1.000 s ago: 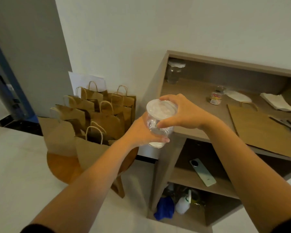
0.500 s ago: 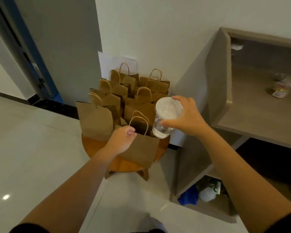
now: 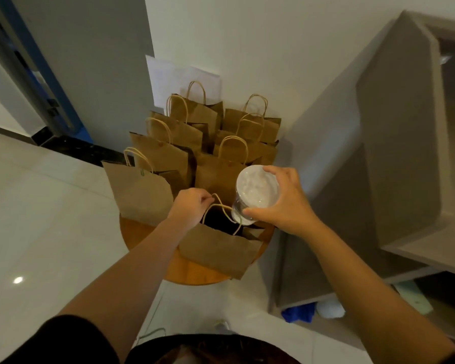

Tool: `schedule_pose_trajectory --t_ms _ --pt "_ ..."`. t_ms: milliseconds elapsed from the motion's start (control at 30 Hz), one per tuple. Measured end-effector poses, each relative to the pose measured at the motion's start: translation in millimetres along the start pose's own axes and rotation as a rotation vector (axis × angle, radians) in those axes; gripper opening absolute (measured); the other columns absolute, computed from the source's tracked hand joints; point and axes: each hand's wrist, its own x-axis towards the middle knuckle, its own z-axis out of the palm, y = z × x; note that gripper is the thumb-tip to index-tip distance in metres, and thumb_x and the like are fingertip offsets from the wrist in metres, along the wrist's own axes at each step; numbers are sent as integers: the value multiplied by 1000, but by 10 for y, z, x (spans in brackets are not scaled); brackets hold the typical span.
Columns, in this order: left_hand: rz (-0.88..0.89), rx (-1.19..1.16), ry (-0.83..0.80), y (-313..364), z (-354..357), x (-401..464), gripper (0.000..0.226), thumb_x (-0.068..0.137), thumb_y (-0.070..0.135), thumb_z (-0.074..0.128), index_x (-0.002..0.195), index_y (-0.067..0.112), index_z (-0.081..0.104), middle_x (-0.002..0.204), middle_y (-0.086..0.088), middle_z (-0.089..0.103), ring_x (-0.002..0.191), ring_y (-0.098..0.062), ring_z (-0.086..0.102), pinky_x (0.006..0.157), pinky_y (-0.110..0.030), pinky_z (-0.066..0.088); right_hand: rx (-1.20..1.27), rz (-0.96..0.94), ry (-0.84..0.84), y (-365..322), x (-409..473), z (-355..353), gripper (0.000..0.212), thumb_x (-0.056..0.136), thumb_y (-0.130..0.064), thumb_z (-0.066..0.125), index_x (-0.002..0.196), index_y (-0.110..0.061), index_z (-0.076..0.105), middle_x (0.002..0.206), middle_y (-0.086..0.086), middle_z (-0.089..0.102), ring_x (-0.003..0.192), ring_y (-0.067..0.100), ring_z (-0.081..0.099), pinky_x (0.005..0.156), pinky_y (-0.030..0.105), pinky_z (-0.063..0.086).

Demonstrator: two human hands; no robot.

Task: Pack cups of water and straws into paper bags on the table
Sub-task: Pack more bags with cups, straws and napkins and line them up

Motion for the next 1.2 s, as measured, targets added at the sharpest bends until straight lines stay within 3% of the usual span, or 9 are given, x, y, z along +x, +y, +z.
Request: schedule_pose_trajectory --t_ms 133,233,367,500,733,1000,1200 --pt "130 219 -238 -39 -15 157 21 94 26 54 108 15 66 97 -2 66 89 -17 60 82 -30 51 44 53 22 41 5 131 91 56 -52 83 130 -41 30 111 -23 20 112 7 35 93 27 42" --pt "263 351 -391 -83 -15 216 42 89 36 62 124 14 57 117 -6 62 106 -21 57 93 -36 48 84 87 81 57 -28 155 89 56 -49 84 127 -45 29 112 -23 21 113 7 35 93 25 40" --pt "443 724 -409 -124 46 290 99 74 71 58 146 10 26 151 -10 32 140 -26 26 116 -43 15 79 104 148 0 -77 142 89 54 -49 84 122 -49 27 109 -26 21 111 4 34 89 20 37" --pt "392 792 -443 -169 187 335 128 60 86 53 151 15 -4 159 -10 0 146 -30 -1 115 -50 -6 100 119 167 -88 -122 163 91 54 -46 86 124 -47 28 110 -25 23 108 0 35 81 7 32" --pt "406 800 -469 -129 256 375 132 57 87 53 150 17 -10 158 -13 -7 145 -34 -8 113 -54 -7 118 153 107 -158 -179 327 88 49 -61 77 119 -53 24 107 -31 22 109 -7 37 83 7 32" --pt "457 784 -491 -234 130 288 130 63 80 57 150 10 -10 158 -13 -10 145 -30 -12 114 -48 -9 -41 210 -214 133 8 828 96 56 -47 84 133 -35 27 124 -9 25 119 16 38 99 28 42" --pt "453 883 -495 -279 42 306 134 62 81 57 148 4 -12 157 -17 -13 143 -33 -16 114 -45 -11 -371 234 -472 348 155 1063 101 63 -45 79 141 -30 15 137 8 20 123 37 36 100 44 42"
